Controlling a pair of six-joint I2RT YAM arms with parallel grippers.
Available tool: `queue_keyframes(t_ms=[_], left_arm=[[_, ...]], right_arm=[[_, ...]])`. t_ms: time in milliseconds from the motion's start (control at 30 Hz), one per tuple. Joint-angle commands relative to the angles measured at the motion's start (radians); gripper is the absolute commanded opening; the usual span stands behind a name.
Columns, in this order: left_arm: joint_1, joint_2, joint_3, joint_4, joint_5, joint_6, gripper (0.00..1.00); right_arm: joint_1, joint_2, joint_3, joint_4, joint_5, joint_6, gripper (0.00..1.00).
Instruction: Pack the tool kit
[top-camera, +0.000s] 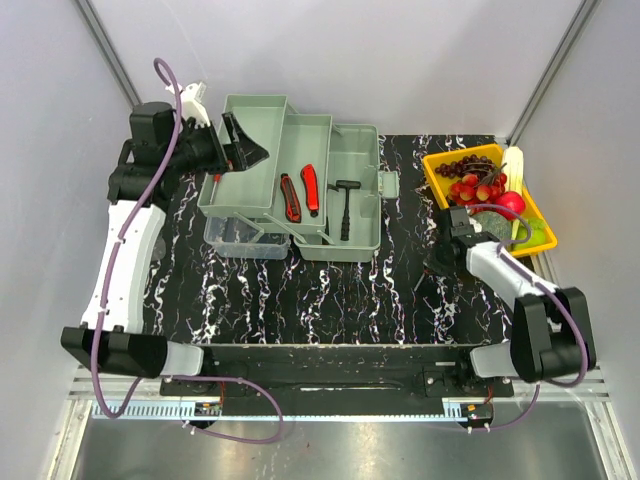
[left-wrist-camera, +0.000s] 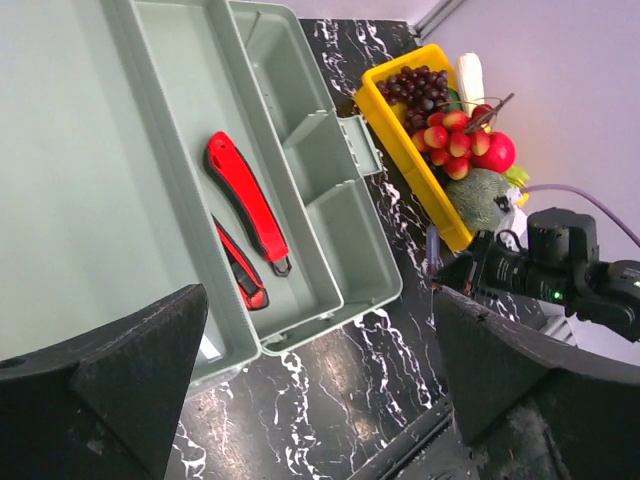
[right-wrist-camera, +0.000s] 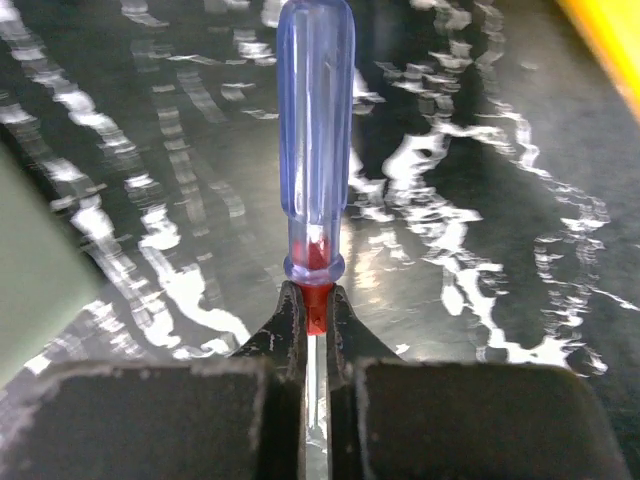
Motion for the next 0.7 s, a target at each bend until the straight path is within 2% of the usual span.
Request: queue_keyframes(t_ms=[0,300,433,500,667], left_arm=[[0.002,-0.092,-0.054,0.107,0.073,-0.052,0.99],[-0.011,-0.133,-0.14,0.127,0.145,-0.076,0.99],[-0.077,-0.141,-0.178,0.157,0.154,-0.101,0.99],[-0.132,-0.141,-0.213,0.229,0.177,-0.156,0.99],[-0.28,-0.133,-0.337,0.556,0.235,-0.351,0.99]], right_arm=[[-0.004,-0.121,0.075,0.117,-0.221,-0.057,0.0],[-0.004,-0.31,0.182,0.201,-0.469,-0.088,0.0],[-0.004,-0.368,0.242,0.255,-0.56,-0.046,0.0],[-0.002,-0.377,0.267,0.315,-0.608,-0.004,0.0],[0.028,-0.387,0.285,0.505,-0.692,0.144,0.0]])
